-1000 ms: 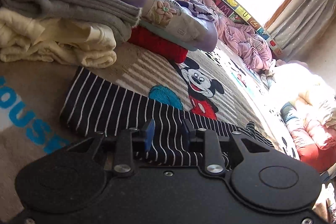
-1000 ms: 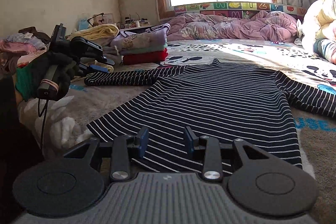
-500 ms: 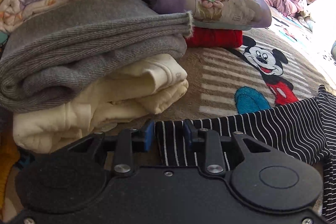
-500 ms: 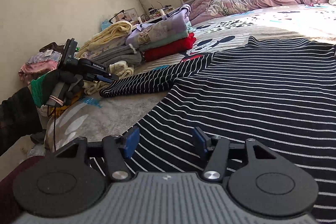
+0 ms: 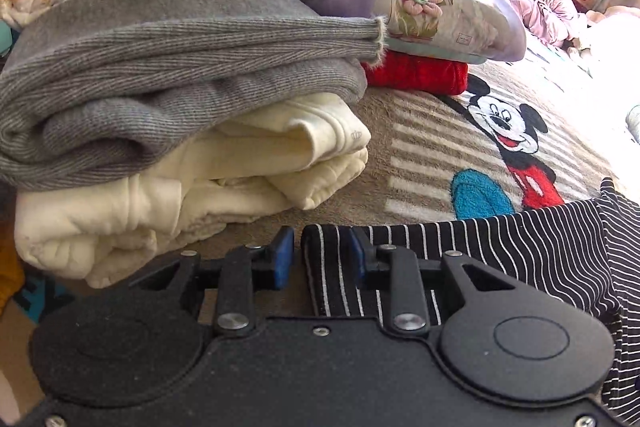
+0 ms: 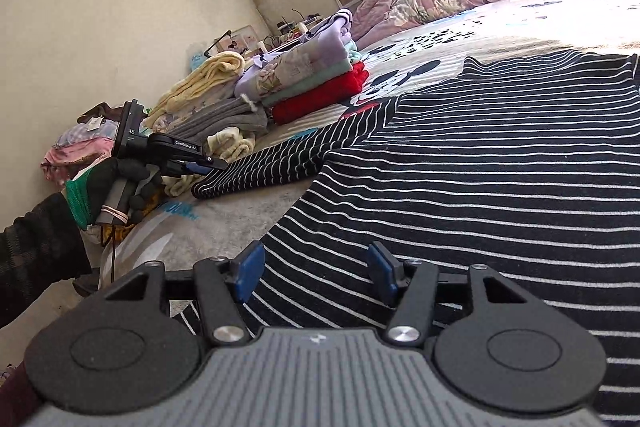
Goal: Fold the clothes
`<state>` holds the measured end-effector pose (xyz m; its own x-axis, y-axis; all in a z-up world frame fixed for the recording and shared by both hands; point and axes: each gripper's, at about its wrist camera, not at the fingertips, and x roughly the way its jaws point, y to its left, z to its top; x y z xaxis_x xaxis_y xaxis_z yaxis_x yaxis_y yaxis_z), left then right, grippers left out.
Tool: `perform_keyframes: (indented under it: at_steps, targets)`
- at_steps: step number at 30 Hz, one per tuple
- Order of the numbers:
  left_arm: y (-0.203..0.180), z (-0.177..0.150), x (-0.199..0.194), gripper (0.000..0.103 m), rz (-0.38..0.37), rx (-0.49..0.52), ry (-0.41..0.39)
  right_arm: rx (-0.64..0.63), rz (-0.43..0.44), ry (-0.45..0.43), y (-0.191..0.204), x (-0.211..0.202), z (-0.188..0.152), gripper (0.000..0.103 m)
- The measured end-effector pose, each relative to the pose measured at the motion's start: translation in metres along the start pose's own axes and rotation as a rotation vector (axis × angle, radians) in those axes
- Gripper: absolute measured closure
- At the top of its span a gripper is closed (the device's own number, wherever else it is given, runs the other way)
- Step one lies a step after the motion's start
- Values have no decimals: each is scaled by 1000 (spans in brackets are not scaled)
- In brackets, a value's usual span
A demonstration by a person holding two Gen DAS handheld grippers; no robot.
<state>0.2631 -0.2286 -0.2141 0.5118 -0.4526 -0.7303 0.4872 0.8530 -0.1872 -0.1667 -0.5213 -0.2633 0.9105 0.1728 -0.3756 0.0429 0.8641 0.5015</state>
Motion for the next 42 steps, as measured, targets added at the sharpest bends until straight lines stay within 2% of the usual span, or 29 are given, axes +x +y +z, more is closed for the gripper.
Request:
perform_keyframes:
  at_steps: [1, 5, 8, 10, 15, 16, 17, 18, 20, 21, 24, 28, 30, 31, 34, 36, 39, 42]
  targets:
    - [2, 0, -1, 79, -4, -12, -4, 2, 0, -1, 0, 0, 0, 46]
    - [0, -2, -8, 79, -31, 1, -25, 14, 5, -4, -2, 1, 0, 46]
    - [-3, -2, -7, 86, -43, 20, -20, 27, 9, -6, -4, 1, 0, 45]
    - [-6, -2, -6, 98, -38, 34, -22, 29, 10, -6, -5, 2, 0, 45]
    - [-19, -6, -5, 102, -38, 112, -22, 39, 17, -7, -6, 2, 0, 45]
    - [-19, -6, -7, 103, -41, 107, -49, 42, 19, -7, -7, 2, -1, 45]
    - [-14, -4, -12, 103, -44, 73, -105, 46, 22, -8, -8, 2, 0, 45]
    - [3, -2, -16, 103, -71, -30, -174, 50, 25, -8, -8, 1, 0, 45]
    - [36, -5, -7, 103, -108, -239, -182, 58, 31, -8, -11, 0, 0, 45]
    - [39, -7, -3, 103, -106, -256, -172, 61, 33, -7, -11, 0, 0, 45]
    - [33, -13, 2, 103, -80, -216, -159, 69, 39, -6, -13, 0, 0, 45]
    - [36, -12, 9, 101, -69, -239, -145, 71, 40, -3, -14, 0, 1, 45]
    - [25, -12, -2, 91, -9, -198, -175, 68, 39, -2, -14, 0, 1, 45]
    - [18, -13, -9, 89, 26, -174, -194, 67, 39, -2, -14, 0, 1, 45]
    - [-21, -23, -41, 89, 54, -50, -265, 65, 40, -4, -14, 0, 1, 45]
    - [-58, -34, -54, 89, -41, 8, -269, 65, 40, -4, -14, 1, 1, 45]
    - [-128, -57, -47, 89, -179, 110, -219, 59, 36, -2, -13, 2, 1, 45]
    - [-184, -80, -23, 89, -258, 158, -147, 49, 28, -2, -10, 2, 0, 45]
